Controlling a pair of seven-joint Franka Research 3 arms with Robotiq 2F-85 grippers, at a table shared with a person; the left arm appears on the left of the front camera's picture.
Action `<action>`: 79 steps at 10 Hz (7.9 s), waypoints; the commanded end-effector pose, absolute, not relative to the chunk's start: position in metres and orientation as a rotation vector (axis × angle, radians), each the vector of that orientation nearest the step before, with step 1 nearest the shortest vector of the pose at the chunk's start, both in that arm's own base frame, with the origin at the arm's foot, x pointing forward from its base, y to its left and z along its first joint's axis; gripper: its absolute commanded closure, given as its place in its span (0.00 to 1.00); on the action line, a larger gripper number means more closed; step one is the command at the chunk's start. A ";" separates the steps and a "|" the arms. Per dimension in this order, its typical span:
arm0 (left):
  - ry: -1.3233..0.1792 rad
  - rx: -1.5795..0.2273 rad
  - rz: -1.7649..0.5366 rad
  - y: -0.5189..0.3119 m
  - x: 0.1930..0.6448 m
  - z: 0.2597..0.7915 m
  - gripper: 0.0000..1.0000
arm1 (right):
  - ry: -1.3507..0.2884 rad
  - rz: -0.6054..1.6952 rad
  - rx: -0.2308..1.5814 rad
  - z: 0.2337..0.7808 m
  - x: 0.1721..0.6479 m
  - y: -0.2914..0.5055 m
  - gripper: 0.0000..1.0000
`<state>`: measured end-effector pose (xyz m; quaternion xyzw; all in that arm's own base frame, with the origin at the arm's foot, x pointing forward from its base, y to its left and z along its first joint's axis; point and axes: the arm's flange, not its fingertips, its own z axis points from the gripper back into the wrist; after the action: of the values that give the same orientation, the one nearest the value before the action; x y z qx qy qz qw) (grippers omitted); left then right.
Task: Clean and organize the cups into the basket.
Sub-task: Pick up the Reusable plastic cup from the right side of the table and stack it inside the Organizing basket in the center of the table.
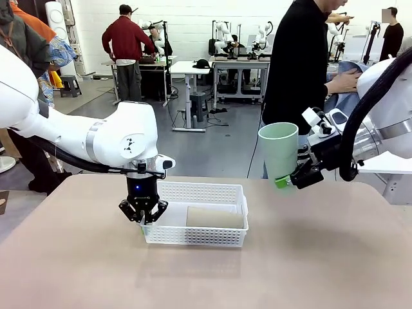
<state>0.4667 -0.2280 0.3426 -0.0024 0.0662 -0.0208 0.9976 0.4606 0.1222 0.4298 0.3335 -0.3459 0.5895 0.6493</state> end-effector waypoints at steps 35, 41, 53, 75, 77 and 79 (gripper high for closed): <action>0.137 0.000 -0.044 -0.227 0.465 0.340 1.00 | -0.124 1.716 0.207 0.385 0.538 0.350 0.21; 0.137 0.000 -0.044 -0.227 0.465 0.340 1.00 | -0.105 1.733 0.200 0.356 0.559 0.362 0.21; 0.137 0.000 -0.044 -0.227 0.465 0.340 1.00 | -0.122 1.634 0.198 0.359 0.559 0.349 0.00; 0.137 0.000 -0.044 -0.227 0.465 0.340 1.00 | -1.023 1.253 0.827 0.409 0.435 -0.106 0.00; 0.137 0.000 -0.044 -0.227 0.465 0.340 1.00 | -1.023 1.253 0.827 0.409 0.435 -0.106 0.00; 0.137 0.000 -0.044 -0.227 0.465 0.340 1.00 | -1.023 1.253 0.827 0.409 0.435 -0.106 0.00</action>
<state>0.4668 -0.2278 0.3425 -0.0023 0.0664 -0.0207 0.9976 0.4350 -0.1084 0.4066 0.3563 -0.4394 0.5445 0.6193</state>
